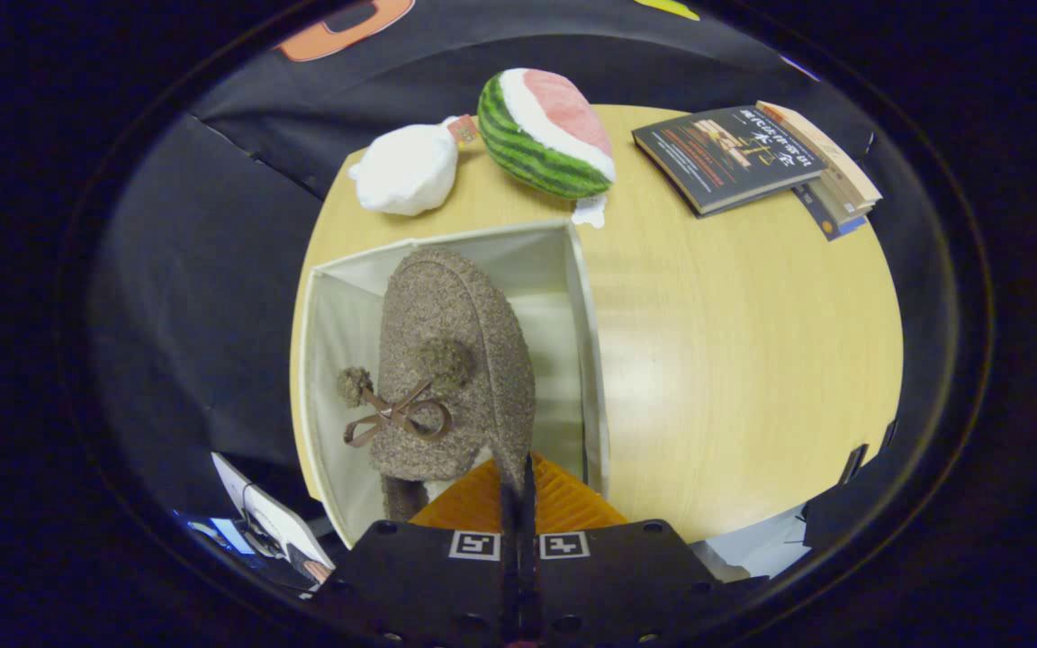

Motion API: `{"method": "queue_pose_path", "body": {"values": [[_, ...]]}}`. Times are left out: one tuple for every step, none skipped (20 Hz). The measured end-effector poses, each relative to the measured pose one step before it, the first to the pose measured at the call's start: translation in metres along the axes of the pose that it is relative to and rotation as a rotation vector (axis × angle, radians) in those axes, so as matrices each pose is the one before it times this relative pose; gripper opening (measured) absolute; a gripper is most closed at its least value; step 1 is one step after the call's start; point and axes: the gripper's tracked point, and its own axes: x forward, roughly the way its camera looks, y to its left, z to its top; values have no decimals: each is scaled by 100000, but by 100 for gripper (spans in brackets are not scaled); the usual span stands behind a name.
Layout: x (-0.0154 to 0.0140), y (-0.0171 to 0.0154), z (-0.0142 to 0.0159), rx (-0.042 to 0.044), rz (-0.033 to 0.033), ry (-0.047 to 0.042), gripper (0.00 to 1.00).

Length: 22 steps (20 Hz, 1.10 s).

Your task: Open the storage box then place both shoes into the box .Put the left shoe in first, then the right shoe, with the right side of both shoes facing outward in a uniform manner.

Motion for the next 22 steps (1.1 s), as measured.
{"method": "queue_pose_path", "body": {"values": [[562,-572,165,517,-3386,5,1],[526,-221,329,708,-2080,-264,1],[694,364,234,426,12,-128,2],[365,257,-43,206,-814,978,2],[305,131,-8,198,-1471,202,2],[385,-28,99,-509,-2600,-50,2],[479,-150,87,65,-2272,-400,2],[368,-28,-20,618,-1581,-95,2],[319,15,63,436,-809,-481,2],[126,-323,46,370,-1214,-434,5],[46,-106,-133,-75,-1557,-642,5],[29,71,-11,401,-876,-622,5],[-60,180,132,650,88,-781,5],[87,-17,-168,-325,-853,25,13],[-52,49,-287,-577,-480,518,14],[-313,161,-205,-552,723,-201,14],[-50,399,-172,-777,1558,-739,13],[-546,424,-20,-1471,1669,-1254,20],[-507,106,-107,-1452,588,-1443,26],[-503,120,-119,-1315,700,-1253,37],[-552,254,-259,-1610,989,-1174,44],[-651,138,-164,-1732,1089,-1304,51]]}}
